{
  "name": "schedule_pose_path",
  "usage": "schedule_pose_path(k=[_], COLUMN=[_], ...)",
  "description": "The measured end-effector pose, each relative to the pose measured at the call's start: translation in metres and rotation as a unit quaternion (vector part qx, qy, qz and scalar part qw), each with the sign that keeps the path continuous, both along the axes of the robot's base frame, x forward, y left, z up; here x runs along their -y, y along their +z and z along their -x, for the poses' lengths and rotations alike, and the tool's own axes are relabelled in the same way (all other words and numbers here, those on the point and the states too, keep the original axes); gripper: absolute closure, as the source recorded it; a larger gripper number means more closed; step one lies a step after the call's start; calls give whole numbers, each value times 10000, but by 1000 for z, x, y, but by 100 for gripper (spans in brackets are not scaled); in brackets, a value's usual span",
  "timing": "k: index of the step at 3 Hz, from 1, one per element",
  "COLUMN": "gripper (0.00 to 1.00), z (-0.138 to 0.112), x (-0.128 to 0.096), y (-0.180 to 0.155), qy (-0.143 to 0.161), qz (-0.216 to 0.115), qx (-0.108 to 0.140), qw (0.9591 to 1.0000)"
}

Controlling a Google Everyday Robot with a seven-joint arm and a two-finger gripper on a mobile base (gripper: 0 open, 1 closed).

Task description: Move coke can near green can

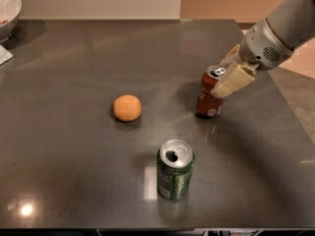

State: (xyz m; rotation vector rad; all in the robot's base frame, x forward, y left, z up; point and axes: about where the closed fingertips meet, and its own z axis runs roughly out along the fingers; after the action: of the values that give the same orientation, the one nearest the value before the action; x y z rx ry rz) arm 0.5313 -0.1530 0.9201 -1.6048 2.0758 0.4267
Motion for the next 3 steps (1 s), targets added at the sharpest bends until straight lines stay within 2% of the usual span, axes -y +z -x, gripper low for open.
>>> schedule_pose_path(k=[1, 2, 3], gripper=[100, 100, 100], z=[32, 67, 99], x=[-5, -9, -16], y=[11, 14, 14], qy=[383, 825, 1256], qz=[-45, -104, -220], qx=[27, 16, -61], qw=[9993, 9965, 9918])
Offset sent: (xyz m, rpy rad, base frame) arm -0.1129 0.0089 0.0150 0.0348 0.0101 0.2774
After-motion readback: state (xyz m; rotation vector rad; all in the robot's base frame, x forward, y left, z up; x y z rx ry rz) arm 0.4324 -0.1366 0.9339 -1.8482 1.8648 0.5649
